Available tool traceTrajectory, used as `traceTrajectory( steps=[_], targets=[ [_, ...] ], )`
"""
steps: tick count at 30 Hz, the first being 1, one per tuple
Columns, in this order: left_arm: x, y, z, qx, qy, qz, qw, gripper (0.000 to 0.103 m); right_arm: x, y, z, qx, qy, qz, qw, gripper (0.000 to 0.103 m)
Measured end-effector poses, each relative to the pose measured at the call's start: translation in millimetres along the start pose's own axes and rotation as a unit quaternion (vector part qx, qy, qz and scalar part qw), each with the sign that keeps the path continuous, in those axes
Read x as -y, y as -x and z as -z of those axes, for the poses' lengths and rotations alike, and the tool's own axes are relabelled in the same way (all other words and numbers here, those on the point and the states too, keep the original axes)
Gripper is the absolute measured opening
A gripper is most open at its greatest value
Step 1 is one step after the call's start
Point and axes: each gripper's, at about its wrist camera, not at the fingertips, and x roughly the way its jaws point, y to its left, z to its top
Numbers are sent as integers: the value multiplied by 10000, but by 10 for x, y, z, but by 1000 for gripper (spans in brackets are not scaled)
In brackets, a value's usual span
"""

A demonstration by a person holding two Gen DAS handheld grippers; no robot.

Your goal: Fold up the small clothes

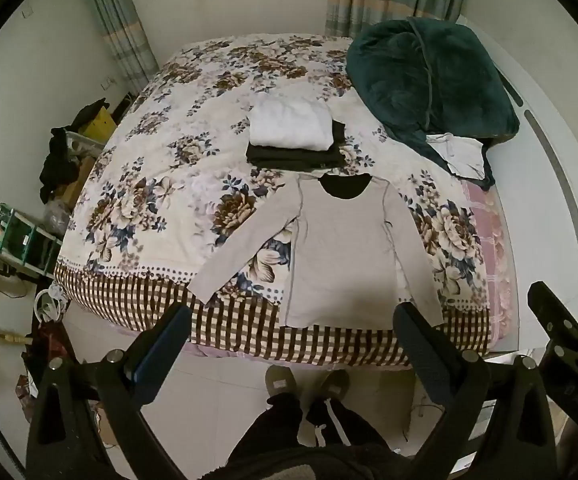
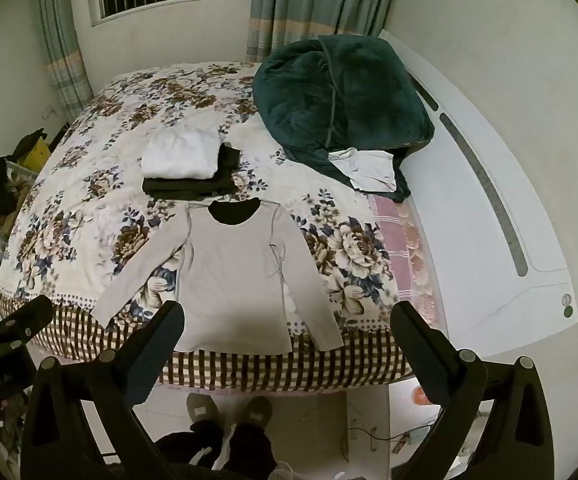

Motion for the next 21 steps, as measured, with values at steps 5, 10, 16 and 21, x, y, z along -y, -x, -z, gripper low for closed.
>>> traceTrajectory(
  steps=[5,10,16,21],
  targets=[
    [-6,-16,-7,2,-20,13,10000,103,23,-18,-6,25,-23,-17,10000,103],
    [9,1,2,79,-27,-57,9999,103,-38,79,18,47,-35,-49,10000,103],
    [19,27,-15,100,-29,-60,9999,103,-66,86,-23,55,-43,-69,10000,103],
    [21,33,-14,115,-34,-71,9999,103,28,92,-49,41,-91,-116,9999,103]
  ],
)
